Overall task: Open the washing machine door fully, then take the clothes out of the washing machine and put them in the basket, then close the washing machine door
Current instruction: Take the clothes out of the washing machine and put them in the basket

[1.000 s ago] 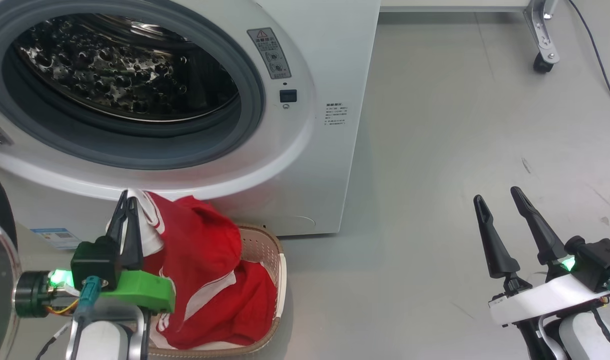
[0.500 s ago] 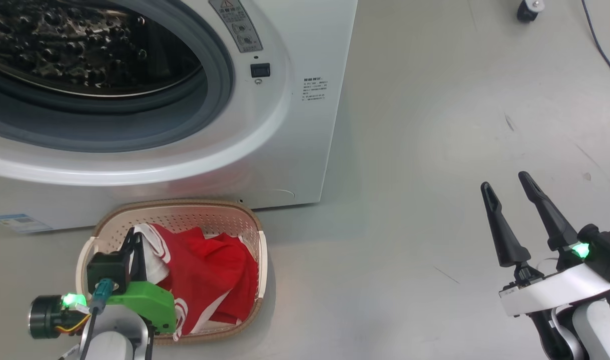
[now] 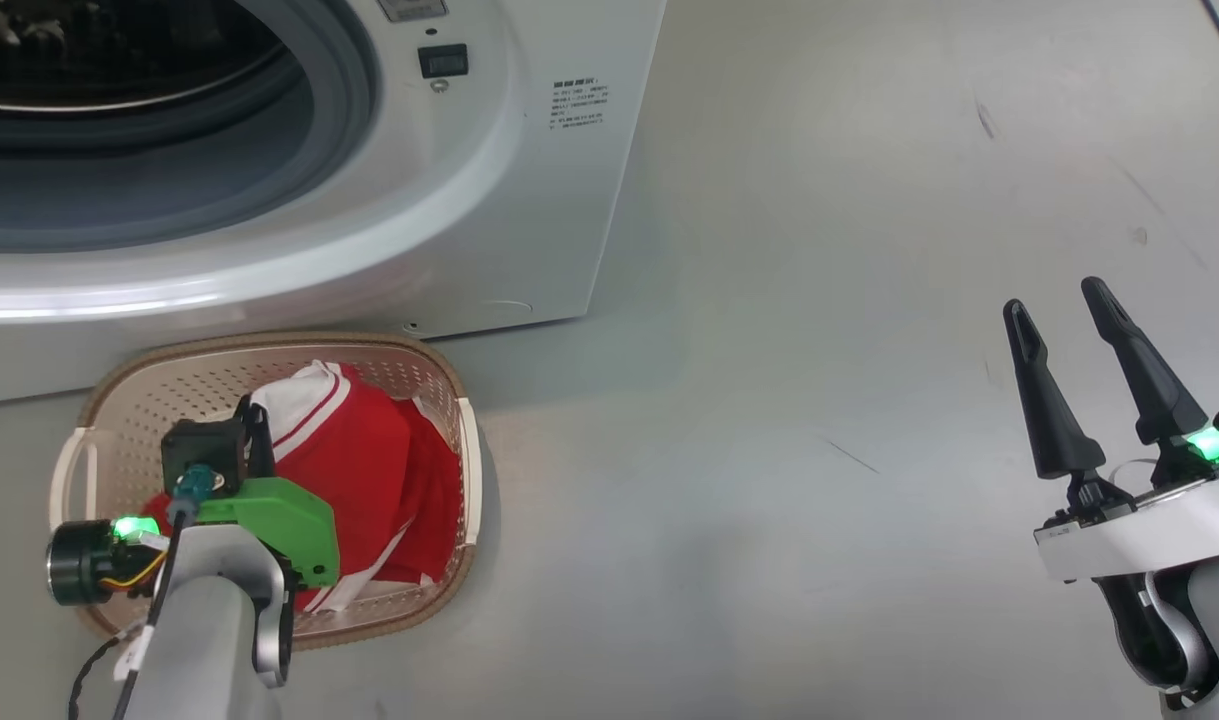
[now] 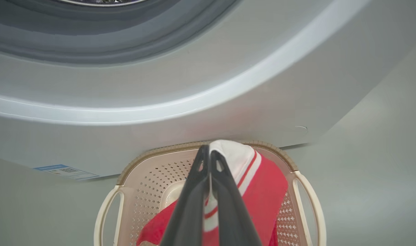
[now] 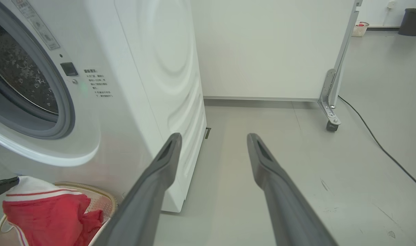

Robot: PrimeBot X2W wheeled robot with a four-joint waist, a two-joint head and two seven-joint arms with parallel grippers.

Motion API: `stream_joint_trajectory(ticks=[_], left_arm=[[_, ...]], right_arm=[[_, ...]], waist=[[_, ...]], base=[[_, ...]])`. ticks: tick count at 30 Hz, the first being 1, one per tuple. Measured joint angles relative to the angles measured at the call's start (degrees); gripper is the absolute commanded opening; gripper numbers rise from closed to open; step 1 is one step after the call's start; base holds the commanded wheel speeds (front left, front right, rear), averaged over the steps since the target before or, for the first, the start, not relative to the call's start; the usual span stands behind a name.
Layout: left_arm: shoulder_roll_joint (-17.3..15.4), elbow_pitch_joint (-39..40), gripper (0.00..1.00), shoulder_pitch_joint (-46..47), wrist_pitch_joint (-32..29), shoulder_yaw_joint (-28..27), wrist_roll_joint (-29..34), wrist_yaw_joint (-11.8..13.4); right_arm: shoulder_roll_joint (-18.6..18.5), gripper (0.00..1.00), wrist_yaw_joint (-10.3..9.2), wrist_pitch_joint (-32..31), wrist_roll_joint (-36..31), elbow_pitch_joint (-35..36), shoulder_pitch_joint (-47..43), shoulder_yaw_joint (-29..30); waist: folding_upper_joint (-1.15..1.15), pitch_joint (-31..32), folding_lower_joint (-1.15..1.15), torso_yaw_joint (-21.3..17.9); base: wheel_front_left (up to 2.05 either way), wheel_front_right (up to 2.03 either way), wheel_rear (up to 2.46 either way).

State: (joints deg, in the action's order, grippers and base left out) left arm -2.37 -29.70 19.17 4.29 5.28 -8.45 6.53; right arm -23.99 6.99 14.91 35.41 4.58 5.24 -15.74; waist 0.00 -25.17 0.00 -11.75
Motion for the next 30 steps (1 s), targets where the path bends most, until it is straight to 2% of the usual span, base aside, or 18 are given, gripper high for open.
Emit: stream_joint_trajectory(ticks=[10, 18, 19, 20, 21, 30], left_arm=[[0.30, -9.88, 0.00, 3.54, -0.54, -8.87, -0.01, 0.25], [0.43, -15.06, 0.00, 7.40, 0.77, -10.39, -1.16, 0.26], [0.43, -15.81, 0.22, 7.88, 1.03, -10.39, -1.26, 0.26], [0.43, -16.31, 0.48, 8.15, 1.47, -10.40, -1.67, 0.26], [0.44, -16.78, 1.00, 8.42, 2.00, -10.39, -2.11, 0.26], [0.48, -22.23, 1.00, 9.96, 6.04, -9.32, -4.69, 0.26]], right_arm=[[-0.35, 1.00, 0.00, 0.00, 0.89, 0.52, 2.80, 0.01], [-0.60, 1.00, 0.00, 0.00, 1.37, 0.52, 3.92, 0.88], [-0.58, 1.00, 0.00, 0.00, 1.38, 0.52, 4.13, 0.88], [-0.57, 1.00, 0.00, 0.01, 1.38, 0.52, 4.21, 0.87], [-0.57, 1.00, 0.00, 0.01, 1.38, 0.51, 4.22, 0.87], [0.22, 1.00, 0.00, 0.00, 1.38, 0.22, 5.31, 0.34]], waist=[[0.00, -5.82, 0.00, -2.24], [0.00, -8.63, 0.00, -3.37], [0.00, -8.83, 0.00, -3.42], [0.00, -8.95, 0.00, -3.44], [0.00, -9.02, 0.00, -3.42], [0.00, -7.54, 0.00, -2.47]], base=[[0.00, 0.00, 0.00], [0.00, 0.00, 0.00], [0.00, 0.00, 0.00], [0.00, 0.00, 0.00], [0.00, 0.00, 0.00], [0.00, 0.00, 0.00]])
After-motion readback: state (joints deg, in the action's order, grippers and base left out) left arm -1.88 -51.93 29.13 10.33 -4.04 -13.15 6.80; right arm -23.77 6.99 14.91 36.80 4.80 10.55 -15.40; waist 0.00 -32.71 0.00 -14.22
